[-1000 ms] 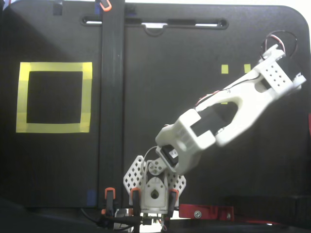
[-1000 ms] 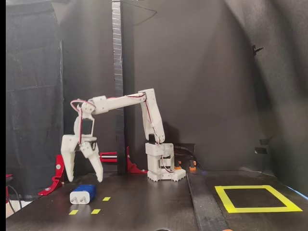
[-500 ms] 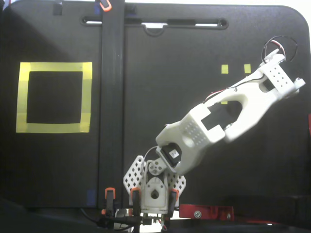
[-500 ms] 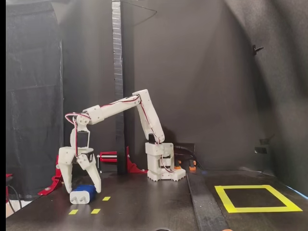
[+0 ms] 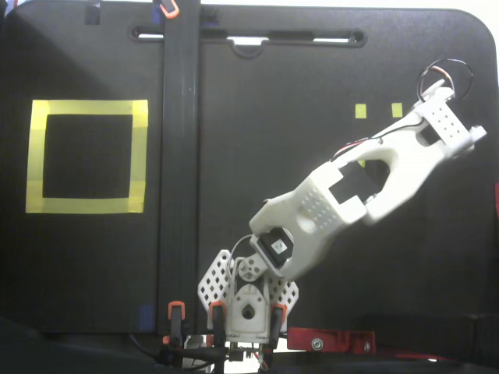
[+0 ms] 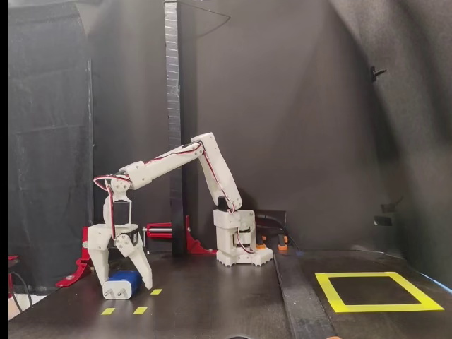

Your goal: Grasp the block and place it in the designated area.

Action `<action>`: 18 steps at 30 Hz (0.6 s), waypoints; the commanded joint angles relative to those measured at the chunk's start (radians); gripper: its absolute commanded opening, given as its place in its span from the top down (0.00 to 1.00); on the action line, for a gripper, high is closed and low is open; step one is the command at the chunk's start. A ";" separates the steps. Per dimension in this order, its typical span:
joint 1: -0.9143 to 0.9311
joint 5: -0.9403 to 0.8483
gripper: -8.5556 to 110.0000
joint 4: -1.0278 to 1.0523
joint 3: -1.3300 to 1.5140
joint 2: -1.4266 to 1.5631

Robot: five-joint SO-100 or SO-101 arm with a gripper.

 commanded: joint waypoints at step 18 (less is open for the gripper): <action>-0.005 -0.005 0.77 -0.006 -0.028 -0.002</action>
